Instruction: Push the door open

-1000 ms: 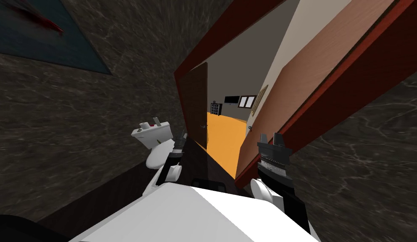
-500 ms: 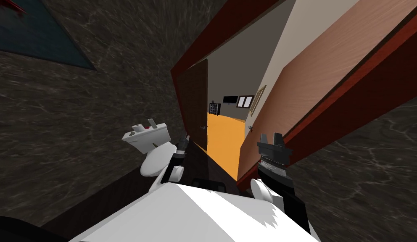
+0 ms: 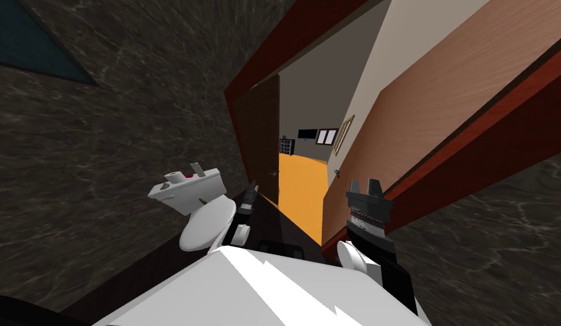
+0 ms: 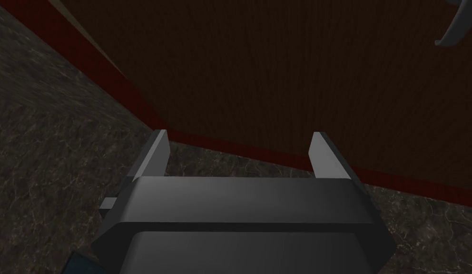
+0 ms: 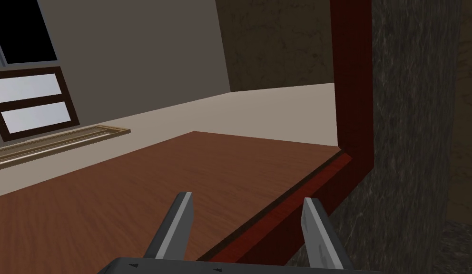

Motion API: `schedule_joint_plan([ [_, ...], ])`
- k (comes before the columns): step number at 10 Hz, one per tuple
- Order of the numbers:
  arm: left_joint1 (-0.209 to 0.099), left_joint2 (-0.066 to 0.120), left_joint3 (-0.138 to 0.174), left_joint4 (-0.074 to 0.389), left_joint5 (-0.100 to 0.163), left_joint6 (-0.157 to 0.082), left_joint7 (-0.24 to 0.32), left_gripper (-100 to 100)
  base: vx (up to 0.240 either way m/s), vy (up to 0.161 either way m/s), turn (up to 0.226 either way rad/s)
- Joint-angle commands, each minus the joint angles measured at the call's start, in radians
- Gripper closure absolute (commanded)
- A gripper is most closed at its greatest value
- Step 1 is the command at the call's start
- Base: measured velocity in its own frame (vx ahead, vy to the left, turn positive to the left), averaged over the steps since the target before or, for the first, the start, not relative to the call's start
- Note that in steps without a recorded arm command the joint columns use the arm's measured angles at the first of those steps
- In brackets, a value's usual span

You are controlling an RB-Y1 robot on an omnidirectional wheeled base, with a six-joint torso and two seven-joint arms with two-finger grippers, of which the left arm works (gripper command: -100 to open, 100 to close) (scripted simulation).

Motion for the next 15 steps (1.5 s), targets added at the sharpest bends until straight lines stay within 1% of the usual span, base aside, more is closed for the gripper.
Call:
schedule_joint_plan([
  [1,-0.008,0.003,-0.013,0.040,0.000,-0.010,0.004,-100,0.085,0.121,-0.084],
  [9,-0.070,0.012,-0.074,0.253,-0.001,-0.056,0.022,-100,0.079,0.113,-0.088],
  [15,-0.114,0.014,-0.117,0.406,-0.001,-0.089,0.035,-100,0.075,0.113,-0.081],
])
